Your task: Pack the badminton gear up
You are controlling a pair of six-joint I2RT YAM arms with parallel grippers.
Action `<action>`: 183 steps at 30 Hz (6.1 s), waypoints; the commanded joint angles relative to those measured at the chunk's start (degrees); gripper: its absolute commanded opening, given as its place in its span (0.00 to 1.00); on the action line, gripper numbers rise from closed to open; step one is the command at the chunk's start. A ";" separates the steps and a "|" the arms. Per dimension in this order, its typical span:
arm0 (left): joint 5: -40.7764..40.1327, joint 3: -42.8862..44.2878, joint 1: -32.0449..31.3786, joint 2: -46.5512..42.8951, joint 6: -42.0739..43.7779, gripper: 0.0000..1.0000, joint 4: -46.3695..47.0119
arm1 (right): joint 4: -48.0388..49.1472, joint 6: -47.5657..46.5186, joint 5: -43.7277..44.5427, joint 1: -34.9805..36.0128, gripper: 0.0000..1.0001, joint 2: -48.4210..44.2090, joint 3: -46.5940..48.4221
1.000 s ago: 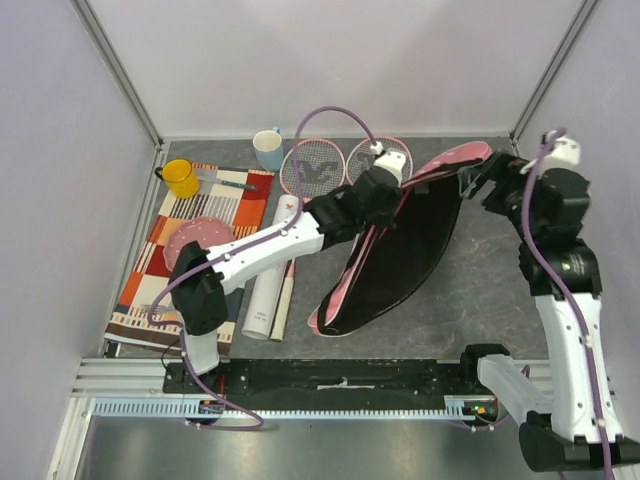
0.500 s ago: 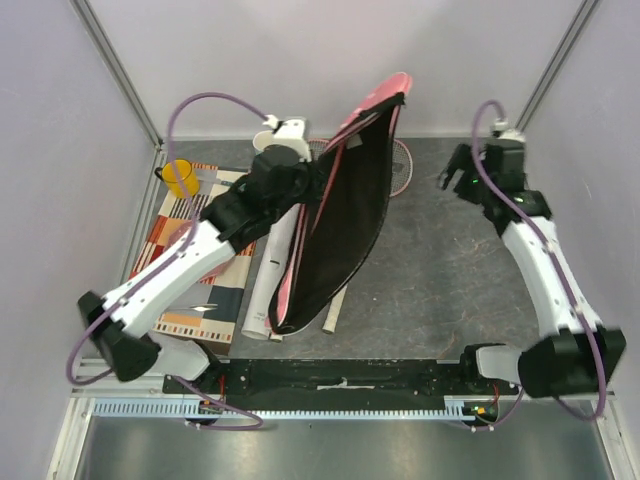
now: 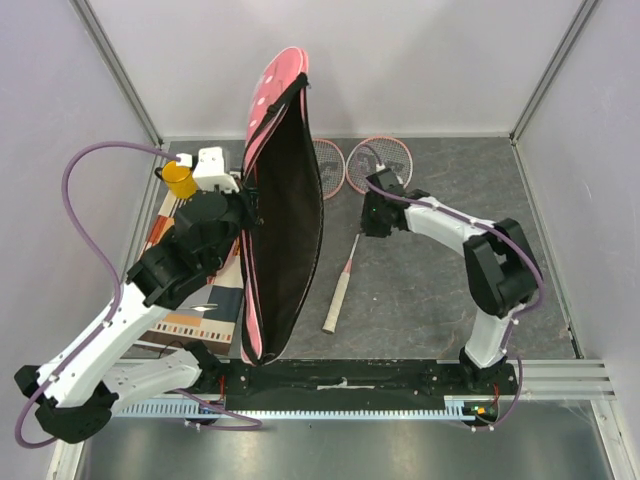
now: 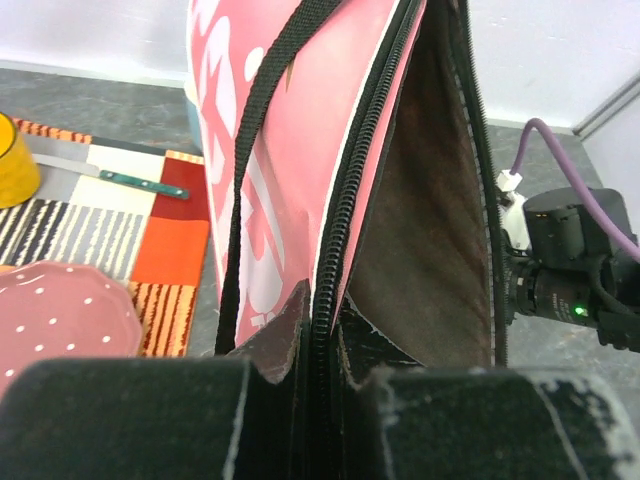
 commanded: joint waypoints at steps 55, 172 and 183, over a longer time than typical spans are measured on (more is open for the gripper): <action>5.63 -5.43 1.82 4.38 -5.12 0.02 13.94 | 19.95 -7.49 -19.10 -5.83 0.00 -14.17 -12.26; 63.55 -22.03 3.23 40.42 -34.82 0.02 71.95 | -7.22 -12.58 -7.33 -7.65 0.72 -27.18 -7.50; 64.08 -20.45 3.23 40.78 -34.74 0.02 70.47 | -3.18 -13.03 -15.06 -20.25 0.75 -37.20 -27.17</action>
